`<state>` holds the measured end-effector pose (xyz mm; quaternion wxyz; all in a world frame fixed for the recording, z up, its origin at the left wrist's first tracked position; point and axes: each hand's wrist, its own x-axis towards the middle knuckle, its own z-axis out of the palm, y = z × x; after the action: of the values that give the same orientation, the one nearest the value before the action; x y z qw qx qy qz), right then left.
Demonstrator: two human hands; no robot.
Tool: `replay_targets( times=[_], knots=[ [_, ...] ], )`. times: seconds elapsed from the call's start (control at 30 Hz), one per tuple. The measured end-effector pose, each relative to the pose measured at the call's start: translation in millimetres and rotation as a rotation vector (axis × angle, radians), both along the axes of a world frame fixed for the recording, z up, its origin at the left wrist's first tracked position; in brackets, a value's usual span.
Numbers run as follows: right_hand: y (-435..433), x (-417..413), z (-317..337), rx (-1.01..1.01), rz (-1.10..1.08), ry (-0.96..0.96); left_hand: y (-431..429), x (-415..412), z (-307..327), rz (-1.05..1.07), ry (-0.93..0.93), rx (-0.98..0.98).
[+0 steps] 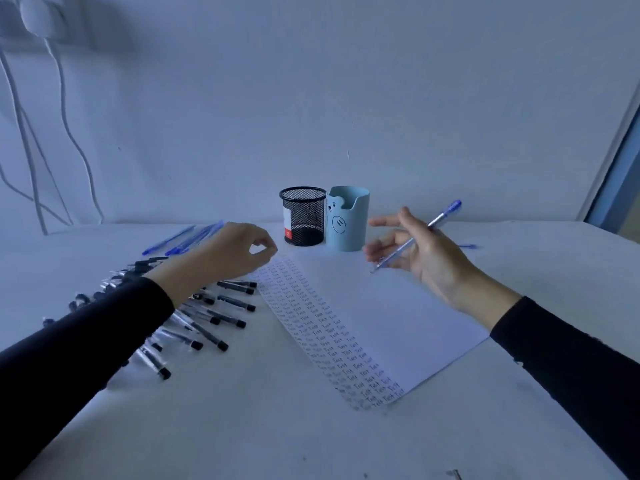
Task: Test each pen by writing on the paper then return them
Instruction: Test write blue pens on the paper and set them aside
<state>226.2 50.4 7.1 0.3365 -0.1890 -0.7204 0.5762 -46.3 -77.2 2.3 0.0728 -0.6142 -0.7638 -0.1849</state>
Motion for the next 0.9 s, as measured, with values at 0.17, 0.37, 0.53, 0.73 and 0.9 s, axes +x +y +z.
replay_targets(
  times=[0.17,0.37,0.53,0.73,0.9],
  knots=[
    [-2.5,-3.2,-16.0,0.184,-0.050,-0.187,-10.6,32.8,-7.6,-0.078,-0.087,-0.277],
    [3.7,-1.3,-48.4,0.659,-0.017,-0.536,-11.6,33.3,-13.2,-0.032,-0.109,-0.359],
    [6.4,1.9,-51.1,0.664,0.030,-0.589,-14.2,41.4,-12.2,-0.020,-0.055,-0.368],
    [3.1,18.1,-49.3,0.690,0.000,-0.560,-24.6,66.2,-12.4,-0.030,0.038,-0.369],
    [-8.3,40.9,-47.1,0.670,-0.017,-0.562,-33.2,85.6,-19.2,-0.048,0.067,-0.337]
  ],
)
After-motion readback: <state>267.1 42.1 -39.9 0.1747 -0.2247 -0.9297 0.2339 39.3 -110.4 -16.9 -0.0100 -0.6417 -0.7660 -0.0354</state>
